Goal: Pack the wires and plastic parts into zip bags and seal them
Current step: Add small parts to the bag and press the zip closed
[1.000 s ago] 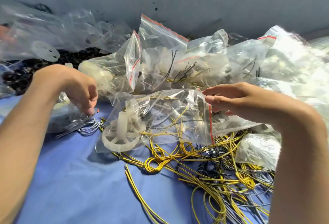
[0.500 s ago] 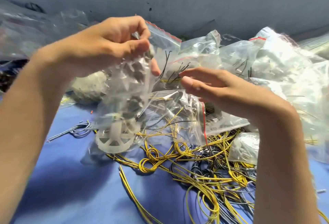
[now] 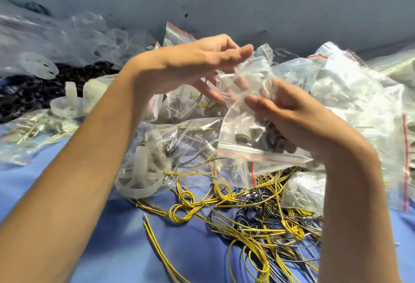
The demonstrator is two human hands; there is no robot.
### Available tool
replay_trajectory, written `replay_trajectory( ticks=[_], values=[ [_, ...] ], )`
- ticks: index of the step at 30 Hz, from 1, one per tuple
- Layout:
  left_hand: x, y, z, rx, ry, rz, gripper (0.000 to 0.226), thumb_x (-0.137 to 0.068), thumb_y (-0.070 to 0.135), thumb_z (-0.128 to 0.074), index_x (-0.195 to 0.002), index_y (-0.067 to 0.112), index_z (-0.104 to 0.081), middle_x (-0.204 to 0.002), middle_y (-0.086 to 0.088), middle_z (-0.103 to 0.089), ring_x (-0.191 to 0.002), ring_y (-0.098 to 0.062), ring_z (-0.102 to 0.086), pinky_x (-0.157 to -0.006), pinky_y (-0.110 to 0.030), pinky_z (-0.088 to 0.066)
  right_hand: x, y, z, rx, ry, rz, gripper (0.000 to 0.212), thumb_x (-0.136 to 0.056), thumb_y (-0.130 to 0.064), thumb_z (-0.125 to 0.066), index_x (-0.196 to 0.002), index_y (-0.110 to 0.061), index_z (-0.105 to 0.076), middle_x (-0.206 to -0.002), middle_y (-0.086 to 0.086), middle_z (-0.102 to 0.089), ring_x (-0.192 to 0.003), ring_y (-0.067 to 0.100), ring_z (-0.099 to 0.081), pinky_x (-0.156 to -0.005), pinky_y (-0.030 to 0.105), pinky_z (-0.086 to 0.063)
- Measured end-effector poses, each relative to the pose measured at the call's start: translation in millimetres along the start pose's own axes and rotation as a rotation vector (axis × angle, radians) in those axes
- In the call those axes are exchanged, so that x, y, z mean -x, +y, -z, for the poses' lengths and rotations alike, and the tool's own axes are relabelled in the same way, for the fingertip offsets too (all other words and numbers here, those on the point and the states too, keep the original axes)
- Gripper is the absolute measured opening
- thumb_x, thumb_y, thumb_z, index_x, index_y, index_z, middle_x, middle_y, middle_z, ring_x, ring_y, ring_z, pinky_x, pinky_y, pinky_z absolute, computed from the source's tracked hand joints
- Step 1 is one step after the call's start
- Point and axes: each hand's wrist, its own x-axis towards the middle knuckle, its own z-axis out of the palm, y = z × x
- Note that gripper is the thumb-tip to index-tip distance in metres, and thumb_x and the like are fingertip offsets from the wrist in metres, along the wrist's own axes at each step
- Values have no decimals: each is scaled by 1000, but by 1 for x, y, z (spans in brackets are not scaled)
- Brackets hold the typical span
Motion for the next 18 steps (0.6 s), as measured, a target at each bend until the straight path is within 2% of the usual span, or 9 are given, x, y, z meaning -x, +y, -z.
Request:
replay_trajectory(
  ticks=[2,3,5,7,9,10,11,14,18],
  values=[
    [0,-1,-4,-21,-129,29,63,-67,59,-61,-115,19,-48,-83,13,-69,-89,-9,-66,-69,-31,-59,-1,5,2,3,30,-42,22,-90,-41,-59,-85,-22,-49,-47,-21,-53,-38,-4,-43,-35,11,-30],
    [0,-3,-8,-30,-198,37,64,-67,56,-64,-117,21,-46,-82,16,-70,-85,-7,-68,-70,-30,-59,-1,5,2,7,39,-66,25,-88,-44,-60,-86,-23,-47,-45,-22,-52,-36,-4,-43,-33,9,-27],
    [0,-8,-16,-61,-281,72,57,-72,48,-67,-119,24,-46,-87,15,-71,-81,-15,-71,-66,-25,-57,-2,6,2,27,69,-106,34,-82,-52,-63,-90,-24,-45,-49,-18,-57,-39,-3,-46,-36,11,-29],
    [1,-15,-19,-94,-268,93,55,-71,37,-66,-121,20,-49,-94,5,-71,-76,-17,-71,-64,-19,-54,-5,8,1,2,132,-153,40,-74,-58,-65,-93,-27,-47,-62,-8,-67,-50,2,-55,-44,20,-34],
    [1,-23,-18,-53,-207,49,31,-81,20,-64,-109,12,-53,-80,2,-70,-64,-9,-68,-59,-14,-50,-9,8,0,-26,199,-187,44,-67,-61,-69,-90,-28,-51,-60,-9,-65,-50,2,-55,-46,22,-34],
    [2,-25,-16,-1,-165,13,14,-85,11,-61,-97,11,-54,-68,5,-67,-59,-6,-65,-56,-13,-48,-9,7,0,-42,198,-189,46,-62,-62,-72,-88,-27,-55,-55,-13,-62,-47,-2,-52,-44,18,-34],
    [1,-26,-13,51,-116,-15,8,-87,6,-59,-87,11,-53,-62,5,-64,-55,-5,-62,-54,-13,-47,-8,5,1,-69,172,-177,43,-60,-59,-76,-84,-26,-59,-51,-17,-60,-45,-4,-51,-42,14,-35],
    [1,-28,-6,60,-31,-54,15,-89,5,-58,-79,14,-50,-61,4,-64,-55,-9,-62,-55,-16,-45,-5,4,1,-51,9,-114,17,-66,-36,-83,-71,-26,-70,-49,-17,-58,-43,-6,-47,-41,7,-32],
    [-2,-35,-7,-57,-73,47,12,-92,10,-54,-82,12,-49,-71,-4,-62,-60,-8,-63,-59,-14,-48,-5,9,1,96,25,-142,19,-75,-34,-75,-59,-31,-65,-41,-13,-48,-38,-2,-38,-39,12,-28]
  ],
)
